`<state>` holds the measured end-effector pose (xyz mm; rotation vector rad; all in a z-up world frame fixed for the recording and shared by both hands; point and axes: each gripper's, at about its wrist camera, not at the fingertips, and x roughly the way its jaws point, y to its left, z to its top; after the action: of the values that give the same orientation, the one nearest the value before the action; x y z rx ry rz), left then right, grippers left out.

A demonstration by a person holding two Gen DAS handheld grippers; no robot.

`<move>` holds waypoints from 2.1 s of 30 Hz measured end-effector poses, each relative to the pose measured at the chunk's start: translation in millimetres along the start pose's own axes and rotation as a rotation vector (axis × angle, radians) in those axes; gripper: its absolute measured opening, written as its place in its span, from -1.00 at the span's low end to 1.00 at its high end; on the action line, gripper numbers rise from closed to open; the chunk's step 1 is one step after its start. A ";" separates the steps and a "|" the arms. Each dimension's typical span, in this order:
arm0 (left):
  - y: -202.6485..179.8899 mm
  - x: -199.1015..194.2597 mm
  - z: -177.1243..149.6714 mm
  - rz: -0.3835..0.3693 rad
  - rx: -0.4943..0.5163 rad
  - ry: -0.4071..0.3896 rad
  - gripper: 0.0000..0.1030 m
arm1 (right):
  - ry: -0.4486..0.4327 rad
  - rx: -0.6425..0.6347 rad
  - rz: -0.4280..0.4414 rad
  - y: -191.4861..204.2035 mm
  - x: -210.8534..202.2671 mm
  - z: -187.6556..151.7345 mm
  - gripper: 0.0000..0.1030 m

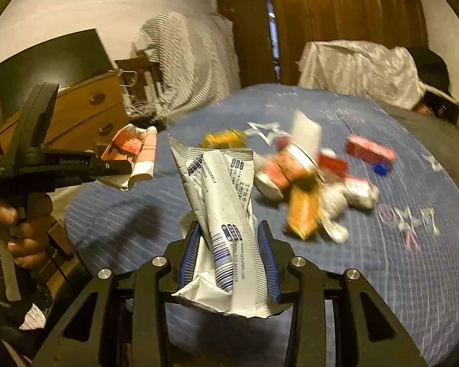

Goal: Collect trash
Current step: 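Carry both held items over the white bucket and open both tools, then withdraw both tools from the bucket back toward the trash pile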

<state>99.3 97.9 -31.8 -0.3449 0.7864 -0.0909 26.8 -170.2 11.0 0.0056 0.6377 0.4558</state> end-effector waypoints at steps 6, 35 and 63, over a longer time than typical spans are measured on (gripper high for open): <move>62.3 -39.7 25.0 0.109 -0.064 -0.100 -0.83 | -0.067 -0.094 0.113 59.3 10.8 56.9 -0.22; 321.1 -102.0 85.2 0.576 -0.109 -0.007 -0.83 | 0.289 -0.227 0.455 405.1 242.6 189.3 -0.21; 334.6 -83.6 87.7 0.608 -0.125 -0.011 -0.59 | 0.309 -0.291 0.437 423.4 266.5 177.6 0.19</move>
<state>86.4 453.5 -30.7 -0.2116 0.8589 0.5313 144.7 344.9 62.2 -0.2090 0.8724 0.9818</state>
